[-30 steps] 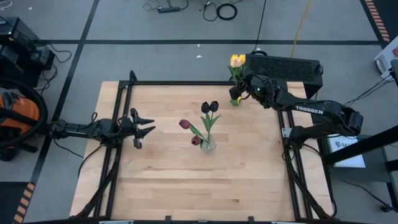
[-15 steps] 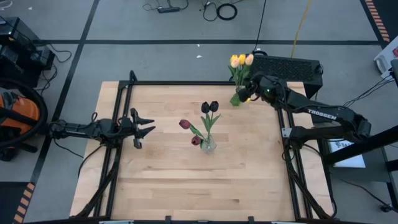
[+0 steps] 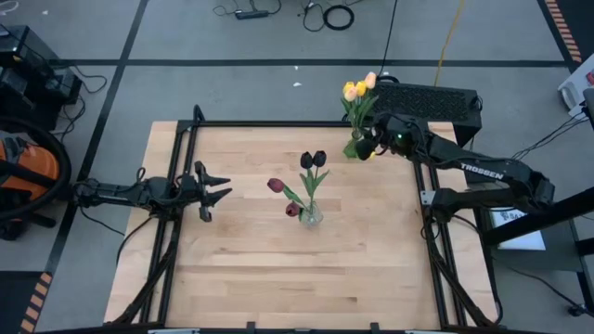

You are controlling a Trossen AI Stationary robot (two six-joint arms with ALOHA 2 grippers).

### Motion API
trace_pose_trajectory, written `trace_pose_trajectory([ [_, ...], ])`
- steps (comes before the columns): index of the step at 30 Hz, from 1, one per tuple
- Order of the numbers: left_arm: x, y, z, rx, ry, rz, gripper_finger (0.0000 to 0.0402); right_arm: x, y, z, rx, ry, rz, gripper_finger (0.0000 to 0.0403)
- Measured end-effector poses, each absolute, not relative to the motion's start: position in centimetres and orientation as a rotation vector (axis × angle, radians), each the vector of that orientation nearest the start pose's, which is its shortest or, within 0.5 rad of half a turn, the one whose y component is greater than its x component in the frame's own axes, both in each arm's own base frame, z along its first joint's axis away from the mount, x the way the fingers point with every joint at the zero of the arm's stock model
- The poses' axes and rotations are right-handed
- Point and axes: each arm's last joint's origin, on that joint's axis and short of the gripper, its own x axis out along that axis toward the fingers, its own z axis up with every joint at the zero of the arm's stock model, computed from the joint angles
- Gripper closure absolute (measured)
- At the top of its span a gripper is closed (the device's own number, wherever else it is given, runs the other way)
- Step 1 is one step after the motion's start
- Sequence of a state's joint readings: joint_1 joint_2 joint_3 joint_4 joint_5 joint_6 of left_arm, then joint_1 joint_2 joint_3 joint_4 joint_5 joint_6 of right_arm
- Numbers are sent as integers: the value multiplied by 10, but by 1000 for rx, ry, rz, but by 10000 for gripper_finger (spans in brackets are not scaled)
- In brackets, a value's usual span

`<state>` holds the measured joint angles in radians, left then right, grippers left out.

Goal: Sort flowers into vase by color
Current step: Return to Home Position

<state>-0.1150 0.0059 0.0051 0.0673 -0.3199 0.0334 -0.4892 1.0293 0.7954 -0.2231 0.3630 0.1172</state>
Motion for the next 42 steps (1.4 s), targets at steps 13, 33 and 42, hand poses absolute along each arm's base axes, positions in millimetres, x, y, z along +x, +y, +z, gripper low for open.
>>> trace_pose_trajectory([
  [13, 97, -2, 171, 19, -61, 206, 258, 161, -90, 319, 312, 229, -655, 259],
  [33, 96, -2, 171, 19, -61, 205, 258, 161, -36, 229, 355, 169, -104, 259],
  [42, 96, -2, 171, 19, -61, 206, 258, 142, -14, 200, 371, 167, -80, 259],
])
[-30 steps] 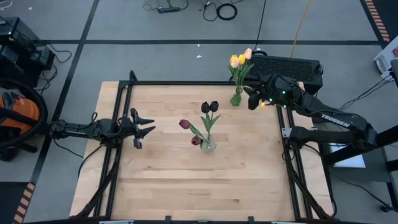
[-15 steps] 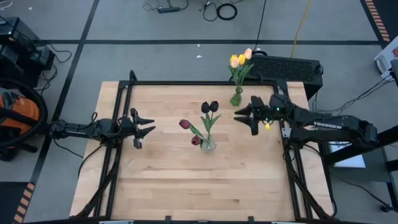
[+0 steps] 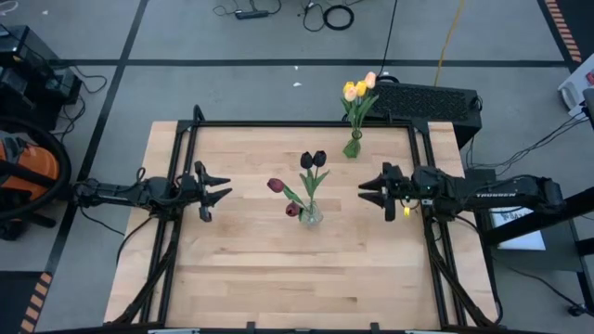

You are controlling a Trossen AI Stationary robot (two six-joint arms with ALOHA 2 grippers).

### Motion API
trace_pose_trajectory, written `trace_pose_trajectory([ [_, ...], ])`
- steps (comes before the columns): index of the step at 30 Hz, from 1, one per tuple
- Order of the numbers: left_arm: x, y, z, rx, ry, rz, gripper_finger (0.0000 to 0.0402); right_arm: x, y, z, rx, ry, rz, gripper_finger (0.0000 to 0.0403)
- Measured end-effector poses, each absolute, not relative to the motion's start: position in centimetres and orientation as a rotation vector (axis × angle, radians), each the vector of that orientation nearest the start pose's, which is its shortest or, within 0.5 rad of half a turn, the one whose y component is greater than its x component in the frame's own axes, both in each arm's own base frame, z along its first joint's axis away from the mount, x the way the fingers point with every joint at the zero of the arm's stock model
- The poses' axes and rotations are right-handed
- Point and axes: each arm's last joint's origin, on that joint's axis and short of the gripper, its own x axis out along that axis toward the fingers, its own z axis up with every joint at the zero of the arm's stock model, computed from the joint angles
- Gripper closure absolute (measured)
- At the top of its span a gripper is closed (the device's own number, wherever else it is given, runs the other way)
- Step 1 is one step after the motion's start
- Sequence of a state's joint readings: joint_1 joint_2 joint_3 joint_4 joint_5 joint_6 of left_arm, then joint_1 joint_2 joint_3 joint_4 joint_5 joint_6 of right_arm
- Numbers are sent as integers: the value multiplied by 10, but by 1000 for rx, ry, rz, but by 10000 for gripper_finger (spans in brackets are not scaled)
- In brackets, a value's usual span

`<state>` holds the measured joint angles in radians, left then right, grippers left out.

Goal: Sort flowers into vase by color
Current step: Return to Home Position

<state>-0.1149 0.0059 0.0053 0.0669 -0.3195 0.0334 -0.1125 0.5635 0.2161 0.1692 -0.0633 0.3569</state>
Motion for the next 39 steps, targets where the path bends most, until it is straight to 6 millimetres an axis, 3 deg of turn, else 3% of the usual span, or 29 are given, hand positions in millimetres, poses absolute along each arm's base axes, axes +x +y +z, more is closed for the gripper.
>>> trace_pose_trajectory([
  [11, 96, -2, 171, 19, -61, 206, 258, 123, -5, 170, 399, 140, -71, 259],
  [26, 96, -2, 171, 19, -61, 205, 258, 104, -3, 183, 283, -50, -83, 259],
  [39, 96, -2, 171, 19, -61, 206, 258, 100, -4, 168, 92, -5, -107, 259],
])
